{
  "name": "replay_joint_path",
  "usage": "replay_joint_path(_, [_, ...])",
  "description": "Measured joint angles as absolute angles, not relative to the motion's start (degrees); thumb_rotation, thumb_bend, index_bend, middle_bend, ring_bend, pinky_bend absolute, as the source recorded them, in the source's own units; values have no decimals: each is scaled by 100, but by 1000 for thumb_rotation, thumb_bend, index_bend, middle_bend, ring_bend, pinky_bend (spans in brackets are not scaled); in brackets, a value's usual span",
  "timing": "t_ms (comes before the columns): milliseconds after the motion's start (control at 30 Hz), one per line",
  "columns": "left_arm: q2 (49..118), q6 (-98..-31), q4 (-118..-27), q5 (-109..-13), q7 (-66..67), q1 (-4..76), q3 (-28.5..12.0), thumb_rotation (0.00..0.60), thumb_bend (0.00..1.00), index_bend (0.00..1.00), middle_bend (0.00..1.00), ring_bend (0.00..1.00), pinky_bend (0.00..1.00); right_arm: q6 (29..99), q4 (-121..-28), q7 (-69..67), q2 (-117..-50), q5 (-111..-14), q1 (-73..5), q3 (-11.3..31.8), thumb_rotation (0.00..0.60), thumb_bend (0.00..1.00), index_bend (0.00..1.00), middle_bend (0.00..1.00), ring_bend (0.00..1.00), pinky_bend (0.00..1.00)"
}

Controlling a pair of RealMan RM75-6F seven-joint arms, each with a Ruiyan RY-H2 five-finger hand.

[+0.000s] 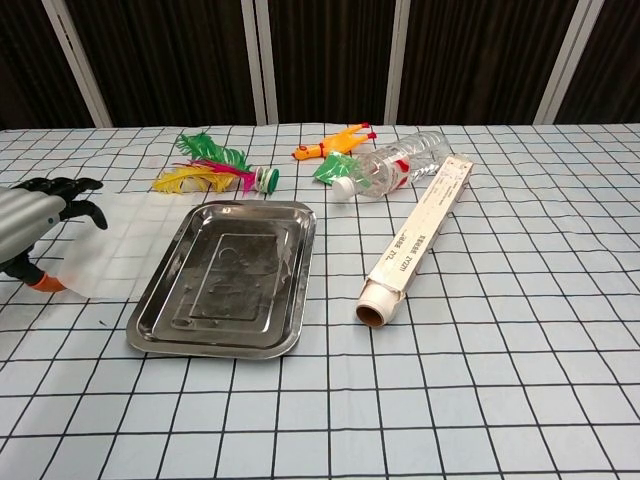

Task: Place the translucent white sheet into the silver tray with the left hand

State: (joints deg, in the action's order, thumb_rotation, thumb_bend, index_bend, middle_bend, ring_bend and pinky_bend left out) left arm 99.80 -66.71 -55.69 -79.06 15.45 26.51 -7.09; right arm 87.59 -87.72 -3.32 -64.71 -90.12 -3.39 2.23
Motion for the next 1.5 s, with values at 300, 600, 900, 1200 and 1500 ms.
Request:
replay_joint_path(300, [9983,-6648,-5632,-7912,1501,2650,-643,600,403,447,0,0,0,8762,-8781,-371,-6460,-9021,-335,217,600,289,0,0,0,41])
replay_joint_path(600, [9871,-6739,-5753,-7995,1418,2636,-593,600,519,517,0,0,0,8765,-8795,-402,-6452,-9022,-331,216,600,290,0,0,0,41])
replay_joint_path(900, [9688,-6860,-5942,-8011,1350,2631,-645,600,519,536,0,0,0,8775,-8799,-420,-6451,-9009,-325,224,600,290,0,0,0,41])
replay_joint_path(1200, [9241,-7176,-6543,-8141,1377,2802,-962,600,498,579,17,0,0,8814,-8803,-440,-6453,-9042,-320,228,600,289,0,0,0,41])
replay_joint_path(1500, [8718,-7307,-7568,-8107,1858,3348,-1734,600,491,602,31,0,0,8831,-8793,-482,-6464,-9070,-328,234,600,289,0,0,0,41])
